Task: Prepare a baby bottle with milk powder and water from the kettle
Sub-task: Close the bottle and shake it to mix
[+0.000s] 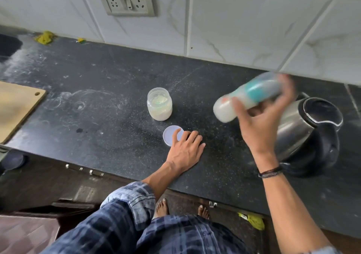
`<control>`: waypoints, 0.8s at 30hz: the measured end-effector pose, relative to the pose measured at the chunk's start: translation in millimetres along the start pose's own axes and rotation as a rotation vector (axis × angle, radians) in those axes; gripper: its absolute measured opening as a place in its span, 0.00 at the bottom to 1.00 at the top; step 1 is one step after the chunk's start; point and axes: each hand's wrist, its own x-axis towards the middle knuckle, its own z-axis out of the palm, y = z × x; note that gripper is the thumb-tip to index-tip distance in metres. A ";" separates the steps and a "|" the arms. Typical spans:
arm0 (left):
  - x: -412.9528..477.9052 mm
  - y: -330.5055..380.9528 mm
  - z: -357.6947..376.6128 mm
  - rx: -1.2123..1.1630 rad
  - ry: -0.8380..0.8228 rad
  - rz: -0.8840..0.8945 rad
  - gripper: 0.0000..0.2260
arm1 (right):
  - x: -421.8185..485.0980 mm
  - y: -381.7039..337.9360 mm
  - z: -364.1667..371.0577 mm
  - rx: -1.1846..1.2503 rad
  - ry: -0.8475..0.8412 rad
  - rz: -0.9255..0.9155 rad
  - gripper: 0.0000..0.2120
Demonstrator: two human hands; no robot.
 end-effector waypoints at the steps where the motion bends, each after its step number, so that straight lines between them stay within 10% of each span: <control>1: 0.4 -1.0 -0.5 0.000 0.000 0.005 0.15 | -4.6 3.9 -1.7 -0.011 -0.058 0.060 0.43; 6: 0.7 0.7 -1.4 0.009 0.016 0.005 0.15 | -4.1 -2.2 -12.2 0.026 0.113 -0.259 0.43; 10: 0.0 -0.5 -1.8 0.001 0.017 0.021 0.15 | -14.1 12.0 -5.7 -0.075 -0.030 0.067 0.43; 24: 0.4 -0.3 0.1 0.020 0.008 0.013 0.14 | -11.0 14.1 4.6 0.006 0.156 -0.091 0.44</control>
